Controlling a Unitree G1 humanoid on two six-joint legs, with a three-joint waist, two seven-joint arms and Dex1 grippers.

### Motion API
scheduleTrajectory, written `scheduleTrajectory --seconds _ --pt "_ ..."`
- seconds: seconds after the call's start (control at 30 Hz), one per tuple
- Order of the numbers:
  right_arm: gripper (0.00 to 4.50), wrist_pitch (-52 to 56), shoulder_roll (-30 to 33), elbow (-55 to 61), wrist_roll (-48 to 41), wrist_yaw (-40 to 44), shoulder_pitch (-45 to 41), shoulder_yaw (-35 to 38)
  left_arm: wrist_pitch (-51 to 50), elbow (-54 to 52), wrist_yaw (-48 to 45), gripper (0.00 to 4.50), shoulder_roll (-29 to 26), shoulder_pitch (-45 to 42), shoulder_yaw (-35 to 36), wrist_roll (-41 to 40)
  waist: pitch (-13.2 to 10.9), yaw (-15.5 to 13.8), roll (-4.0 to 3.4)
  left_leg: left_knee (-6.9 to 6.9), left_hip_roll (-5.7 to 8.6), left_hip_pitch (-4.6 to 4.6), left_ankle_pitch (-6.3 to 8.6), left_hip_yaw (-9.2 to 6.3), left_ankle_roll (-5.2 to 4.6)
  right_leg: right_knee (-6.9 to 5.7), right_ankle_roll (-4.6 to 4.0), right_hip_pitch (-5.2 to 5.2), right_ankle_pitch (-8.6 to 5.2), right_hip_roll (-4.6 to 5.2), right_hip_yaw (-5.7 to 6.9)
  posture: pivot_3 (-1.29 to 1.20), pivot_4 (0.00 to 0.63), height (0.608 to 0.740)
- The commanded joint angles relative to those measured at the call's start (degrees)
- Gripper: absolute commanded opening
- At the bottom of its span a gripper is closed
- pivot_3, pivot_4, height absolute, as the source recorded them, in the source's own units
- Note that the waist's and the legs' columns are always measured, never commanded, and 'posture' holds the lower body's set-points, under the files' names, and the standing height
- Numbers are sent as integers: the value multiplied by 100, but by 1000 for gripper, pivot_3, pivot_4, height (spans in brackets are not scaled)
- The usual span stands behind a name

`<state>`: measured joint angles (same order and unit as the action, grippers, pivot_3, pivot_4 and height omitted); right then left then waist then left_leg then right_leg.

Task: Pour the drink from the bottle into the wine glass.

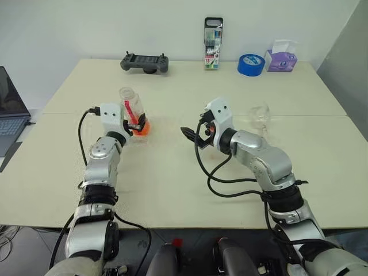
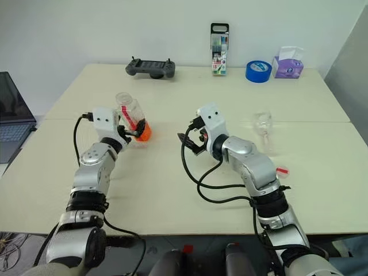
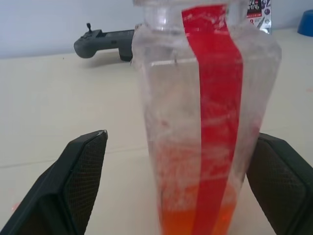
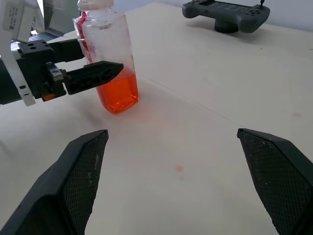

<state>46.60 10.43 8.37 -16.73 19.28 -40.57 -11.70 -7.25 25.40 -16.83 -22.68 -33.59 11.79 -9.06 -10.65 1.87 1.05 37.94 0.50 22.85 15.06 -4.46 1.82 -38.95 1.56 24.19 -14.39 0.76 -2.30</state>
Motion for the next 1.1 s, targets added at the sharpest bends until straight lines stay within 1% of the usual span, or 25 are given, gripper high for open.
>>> scheduleTrajectory --seconds 0.03,0.17,0.27,0.33,0.4,0.47,0.53,0.57,0.6,0.67,0.73,0.8,0.87,1.0,1.1 --pt "4500 123 137 403 -110 150 -16 218 -428 -1025 52 4467 -129 421 165 -147 0 2 0 0 0 0 0 -1 0 0 0 0 0 0 1 0 150 740" --pt "4500 356 371 654 -192 281 12 354 -851 -2021 29 4467 7 1102 188 -342 0 -2 0 1 -2 -1 0 -3 0 -1 0 -2 0 0 4 0 150 740" --pt "4500 871 712 1082 -240 244 -166 587 -753 -2786 -293 4467 141 1801 36 -534 0 -6 0 1 -1 -1 0 0 0 1 0 -3 0 3 0 0 150 740" --pt "4500 1564 789 1216 -345 -16 -593 981 -769 -3249 -563 4467 192 2195 -143 -664 -1 -10 0 1 2 0 0 3 0 3 0 -4 0 10 -1 0 150 740" --pt "4500 2470 844 1086 -358 -348 -1285 1494 -807 -3707 -823 4467 155 2543 -472 -659 -1 -8 -2 3 2 -1 0 10 0 2 -2 -1 1 10 -7 0 150 740" --pt "4500 3253 867 732 -319 -566 -1927 2010 -825 -4019 -1014 4467 141 2716 -801 -634 -2 -10 -3 2 2 -1 0 6 1 2 -4 -2 1 10 -3 0 150 740" --pt "4500 3782 957 236 -335 -582 -2406 2438 -837 -4224 -1122 4467 182 2747 -1118 -592 1 -29 0 -2 2 -2 0 -2 1 5 -5 -7 1 9 1 0 150 740" --pt "4500 4018 1093 -214 -315 -544 -2665 2606 -851 -4346 -1210 4467 211 2737 -1344 -574 1 -32 1 -2 2 -2 0 -5 0 8 -6 -12 1 9 3 0 150 740" --pt "4500 4107 1270 -568 -261 -516 -2819 2606 -844 -4434 -1285 4467 227 2725 -1529 -551 2 -34 1 -2 2 -2 0 -3 0 10 -7 -15 1 9 3 0 150 740" --pt "4500 4071 1721 -1292 -136 -410 -3042 2383 -806 -4498 -1367 4467 316 2626 -1870 -475 2 -41 1 -2 8 -2 0 9 -1 15 -8 -18 0 10 3 0 150 740" --pt "4500 4407 1918 -2141 -209 -296 -3382 2479 -829 -4488 -1349 4467 521 2433 -2088 -500 -2 -25 -4 -1 18 -1 -1 31 -4 18 -8 -16 0 12 -7 0 150 740" --pt "4500 4584 2172 -3081 -317 -132 -3626 2159 -819 -4436 -1324 4467 691 2252 -2246 -468 -3 -8 -6 -3 26 1 -3 54 -11 15 -8 -10 0 12 -21 0 150 740" --pt "4500 4580 2326 -3742 -236 20 -3760 1826 -858 -4372 -1266 4467 866 2103 -2311 -489 -3 8 -6 -7 22 -4 -1 69 -15 13 -8 -7 0 11 -27 0 150 740" --pt "4500 3906 2468 -5446 45 625 -4157 1088 -804 -4208 -1257 4467 1120 1845 -2480 -435 -3 27 -7 -8 5 -9 3 74 -23 12 -8 -8 0 1 -28 0 150 740" --pt "4500 3096 2371 -6534 490 1277 -4501 415 -724 -4088 -1270 4467 1209 1743 -2529 -378 -5 30 -11 -6 3 -8 3 76 -23 9 -8 -6 0 -28 -35 0 150 740"
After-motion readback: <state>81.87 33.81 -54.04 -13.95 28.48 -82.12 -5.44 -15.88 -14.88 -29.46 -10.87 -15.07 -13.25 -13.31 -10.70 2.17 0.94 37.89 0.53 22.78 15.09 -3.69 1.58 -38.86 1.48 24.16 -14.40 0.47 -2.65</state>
